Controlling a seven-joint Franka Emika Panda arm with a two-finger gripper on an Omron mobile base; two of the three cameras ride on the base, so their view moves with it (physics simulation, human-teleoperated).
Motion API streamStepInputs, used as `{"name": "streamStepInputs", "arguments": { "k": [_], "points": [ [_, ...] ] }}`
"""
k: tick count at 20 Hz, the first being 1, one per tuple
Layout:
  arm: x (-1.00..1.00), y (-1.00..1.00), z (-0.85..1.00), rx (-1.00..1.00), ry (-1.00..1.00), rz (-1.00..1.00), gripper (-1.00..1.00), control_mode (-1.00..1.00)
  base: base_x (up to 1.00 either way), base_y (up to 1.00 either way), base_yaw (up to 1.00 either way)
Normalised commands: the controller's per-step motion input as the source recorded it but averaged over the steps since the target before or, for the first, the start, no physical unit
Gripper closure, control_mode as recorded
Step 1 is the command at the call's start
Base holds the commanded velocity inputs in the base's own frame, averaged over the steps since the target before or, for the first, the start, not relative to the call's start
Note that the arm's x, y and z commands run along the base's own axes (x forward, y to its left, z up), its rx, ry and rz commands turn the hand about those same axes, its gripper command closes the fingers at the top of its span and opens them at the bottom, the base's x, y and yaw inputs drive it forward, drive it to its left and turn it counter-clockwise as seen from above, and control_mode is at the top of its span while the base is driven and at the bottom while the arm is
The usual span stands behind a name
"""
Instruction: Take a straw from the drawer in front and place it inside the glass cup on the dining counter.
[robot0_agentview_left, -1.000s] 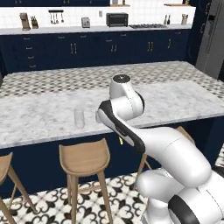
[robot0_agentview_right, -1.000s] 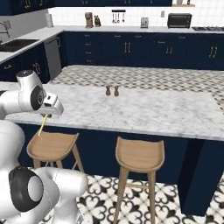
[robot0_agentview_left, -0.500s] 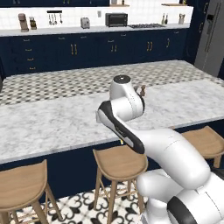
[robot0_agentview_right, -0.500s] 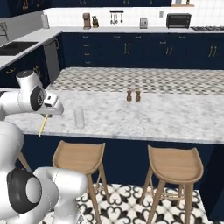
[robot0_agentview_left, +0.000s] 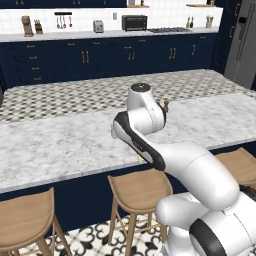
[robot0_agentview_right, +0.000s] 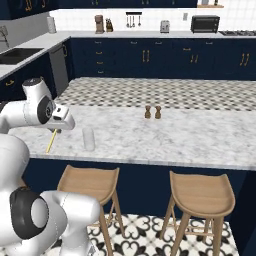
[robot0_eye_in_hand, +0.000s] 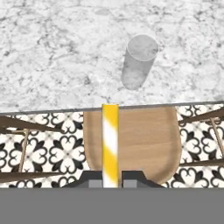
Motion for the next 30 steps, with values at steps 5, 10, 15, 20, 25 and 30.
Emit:
{"name": "streamStepInputs", "arguments": {
  "k": [5,10,15,20,25,30],
  "points": [
    [0.59,0.01,0.28,-0.14,-0.15,-0.07,1.0,-1.0,0.0,0.0,0.0],
    [0.66,0.0,0.29,-0.29,-0.35,-0.14,1.0,-1.0,0.0,0.0,0.0],
    [0.56,0.0,0.03,-0.27,-0.34,-0.23,1.0,-1.0,0.0,0.0,0.0],
    [0.48,0.0,0.0,-0.11,-0.26,-0.18,1.0,-1.0,0.0,0.0,0.0],
    [0.47,0.0,0.01,-0.01,-0.14,-0.1,1.0,-1.0,0.0,0.0,0.0],
    [0.57,0.0,0.0,0.0,-0.06,-0.04,1.0,-1.0,0.0,0.0,0.0]
  ]
}}
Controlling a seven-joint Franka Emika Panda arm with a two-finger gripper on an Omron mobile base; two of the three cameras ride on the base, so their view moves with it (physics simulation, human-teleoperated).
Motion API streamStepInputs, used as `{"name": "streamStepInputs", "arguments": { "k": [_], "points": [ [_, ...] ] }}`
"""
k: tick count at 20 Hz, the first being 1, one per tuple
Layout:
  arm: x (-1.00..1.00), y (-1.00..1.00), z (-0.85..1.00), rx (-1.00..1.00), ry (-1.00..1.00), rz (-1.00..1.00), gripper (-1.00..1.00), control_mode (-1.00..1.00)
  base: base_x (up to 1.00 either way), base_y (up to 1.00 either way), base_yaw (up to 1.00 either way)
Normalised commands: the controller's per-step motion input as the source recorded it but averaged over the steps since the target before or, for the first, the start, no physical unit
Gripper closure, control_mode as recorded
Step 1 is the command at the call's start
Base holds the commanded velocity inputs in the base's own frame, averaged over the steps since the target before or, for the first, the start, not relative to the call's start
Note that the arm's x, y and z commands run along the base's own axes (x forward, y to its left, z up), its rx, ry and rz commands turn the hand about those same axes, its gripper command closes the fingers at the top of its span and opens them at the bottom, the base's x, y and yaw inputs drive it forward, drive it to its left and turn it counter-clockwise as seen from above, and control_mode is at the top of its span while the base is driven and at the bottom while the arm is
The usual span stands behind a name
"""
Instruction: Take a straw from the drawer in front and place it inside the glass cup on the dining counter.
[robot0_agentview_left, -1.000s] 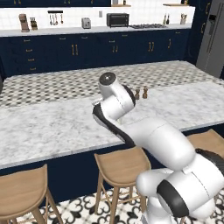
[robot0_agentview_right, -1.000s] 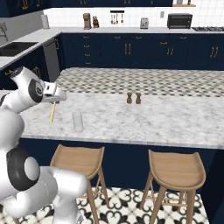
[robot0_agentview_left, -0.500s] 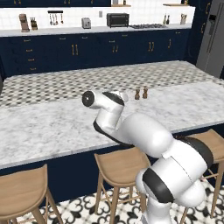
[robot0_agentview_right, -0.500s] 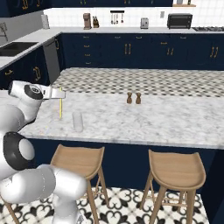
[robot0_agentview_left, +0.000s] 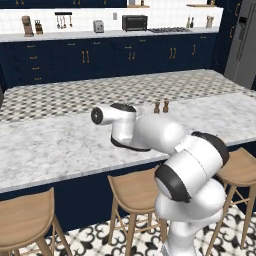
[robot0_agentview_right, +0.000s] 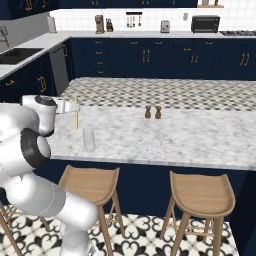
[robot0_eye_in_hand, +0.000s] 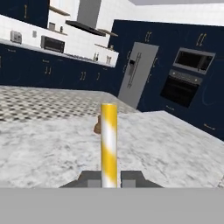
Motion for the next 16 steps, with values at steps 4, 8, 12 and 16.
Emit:
{"name": "streamStepInputs", "arguments": {
  "k": [4,8,12,16],
  "points": [
    [0.44,-0.04,0.0,0.0,-0.02,-0.05,1.0,-1.0,0.0,0.0,0.0],
    [0.32,-0.07,-0.09,0.0,0.0,-0.06,1.0,-1.0,0.0,0.0,0.0],
    [0.24,-0.22,-0.13,-0.01,0.0,-0.07,1.0,-1.0,0.0,0.0,0.0],
    [0.06,-0.39,-0.13,0.0,0.0,-0.06,1.0,-1.0,0.0,0.0,0.0]
  ]
}}
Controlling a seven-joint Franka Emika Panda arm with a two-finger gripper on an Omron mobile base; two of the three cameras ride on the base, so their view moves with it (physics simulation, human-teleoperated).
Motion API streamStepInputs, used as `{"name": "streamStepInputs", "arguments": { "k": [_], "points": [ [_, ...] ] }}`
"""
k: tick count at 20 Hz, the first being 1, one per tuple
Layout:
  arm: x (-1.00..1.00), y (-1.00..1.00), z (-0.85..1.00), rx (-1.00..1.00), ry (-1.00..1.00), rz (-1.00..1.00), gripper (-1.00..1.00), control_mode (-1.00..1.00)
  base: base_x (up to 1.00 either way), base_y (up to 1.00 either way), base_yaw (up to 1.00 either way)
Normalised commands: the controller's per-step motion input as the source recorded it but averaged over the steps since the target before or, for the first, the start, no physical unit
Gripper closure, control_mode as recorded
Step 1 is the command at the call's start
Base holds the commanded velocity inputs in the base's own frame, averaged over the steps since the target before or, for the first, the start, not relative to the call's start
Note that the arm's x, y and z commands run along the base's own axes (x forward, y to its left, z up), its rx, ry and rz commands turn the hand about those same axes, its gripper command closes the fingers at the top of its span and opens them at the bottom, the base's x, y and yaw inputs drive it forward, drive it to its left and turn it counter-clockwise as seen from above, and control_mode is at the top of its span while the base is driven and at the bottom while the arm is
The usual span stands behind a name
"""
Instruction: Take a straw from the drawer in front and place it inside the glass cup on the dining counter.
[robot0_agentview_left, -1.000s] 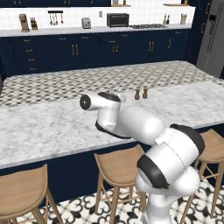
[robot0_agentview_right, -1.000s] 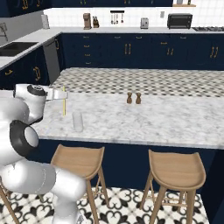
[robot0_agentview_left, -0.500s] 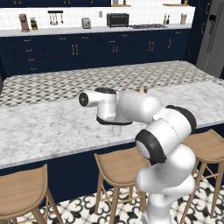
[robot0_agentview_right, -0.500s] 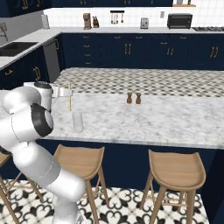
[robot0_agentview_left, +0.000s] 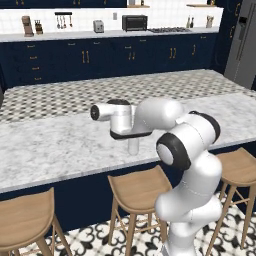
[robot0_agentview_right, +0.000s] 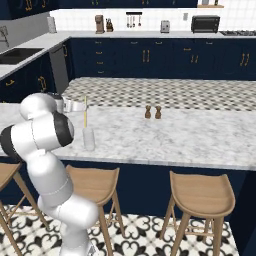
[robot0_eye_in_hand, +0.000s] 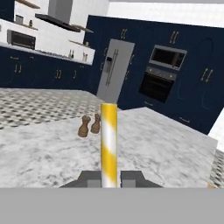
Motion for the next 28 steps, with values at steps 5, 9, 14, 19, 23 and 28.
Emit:
{"name": "streamStepInputs", "arguments": {
  "k": [5,9,14,19,23,28],
  "points": [
    [0.07,-0.25,-0.18,0.0,0.0,-0.05,1.0,-1.0,0.0,0.0,0.0],
    [0.14,-0.06,-0.25,0.0,0.0,-0.04,1.0,-1.0,0.0,0.0,0.0],
    [0.19,0.0,-0.2,0.0,0.0,-0.01,1.0,-1.0,0.0,0.0,0.0],
    [-0.04,0.01,-0.08,0.0,0.0,0.0,1.0,-1.0,0.0,0.0,0.0],
    [-0.4,0.0,-0.13,0.0,0.0,-0.02,1.0,-1.0,0.0,0.0,0.0],
    [-0.1,0.0,-0.3,0.0,0.0,-0.02,1.0,-1.0,0.0,0.0,0.0]
  ]
}}
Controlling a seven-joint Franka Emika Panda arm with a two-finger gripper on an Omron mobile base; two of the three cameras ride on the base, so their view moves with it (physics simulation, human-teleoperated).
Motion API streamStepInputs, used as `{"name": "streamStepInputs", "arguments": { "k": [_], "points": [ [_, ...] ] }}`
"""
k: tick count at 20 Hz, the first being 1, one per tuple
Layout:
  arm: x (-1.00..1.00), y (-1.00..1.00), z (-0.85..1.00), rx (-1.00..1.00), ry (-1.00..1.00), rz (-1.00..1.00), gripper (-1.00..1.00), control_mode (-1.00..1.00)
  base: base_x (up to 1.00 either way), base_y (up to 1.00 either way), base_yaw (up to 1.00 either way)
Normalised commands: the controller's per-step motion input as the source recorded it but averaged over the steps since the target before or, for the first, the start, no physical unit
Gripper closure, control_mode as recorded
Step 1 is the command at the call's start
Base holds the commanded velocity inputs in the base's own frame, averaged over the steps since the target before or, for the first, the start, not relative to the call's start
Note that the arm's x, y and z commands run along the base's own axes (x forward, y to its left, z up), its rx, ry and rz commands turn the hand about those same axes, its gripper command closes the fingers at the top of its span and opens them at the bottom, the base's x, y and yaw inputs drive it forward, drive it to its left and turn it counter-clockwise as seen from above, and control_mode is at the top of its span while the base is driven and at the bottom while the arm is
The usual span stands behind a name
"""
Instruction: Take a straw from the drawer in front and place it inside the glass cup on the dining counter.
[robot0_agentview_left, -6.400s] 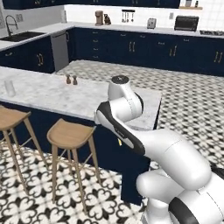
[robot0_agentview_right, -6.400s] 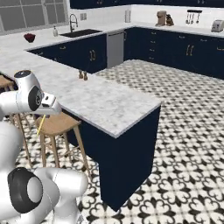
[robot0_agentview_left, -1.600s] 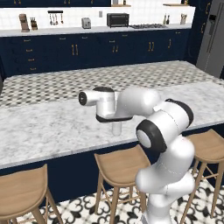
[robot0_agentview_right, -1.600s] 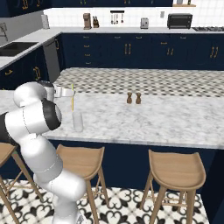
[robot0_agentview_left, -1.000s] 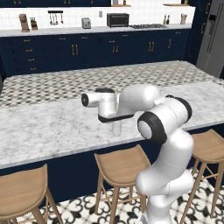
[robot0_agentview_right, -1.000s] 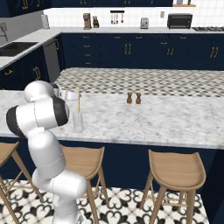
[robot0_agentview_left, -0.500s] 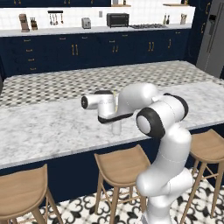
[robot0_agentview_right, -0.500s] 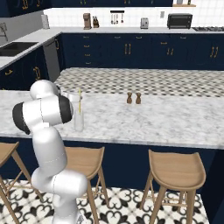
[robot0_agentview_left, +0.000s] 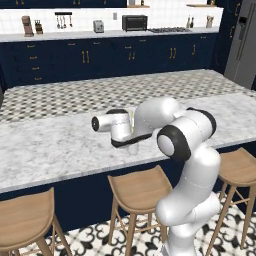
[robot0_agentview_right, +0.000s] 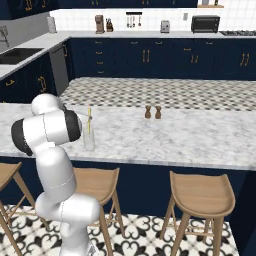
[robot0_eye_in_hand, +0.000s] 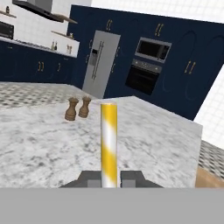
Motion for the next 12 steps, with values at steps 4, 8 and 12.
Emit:
{"name": "streamStepInputs", "arguments": {
  "k": [4,8,12],
  "points": [
    [0.05,0.0,-0.27,0.0,0.0,0.0,-1.0,-1.0,0.0,0.0,0.0],
    [-0.06,0.0,-0.05,0.0,0.0,0.0,-1.0,-1.0,0.0,0.0,0.0],
    [-0.25,0.0,0.06,0.0,0.0,0.0,-1.0,-1.0,0.0,0.0,0.0]
  ]
}}
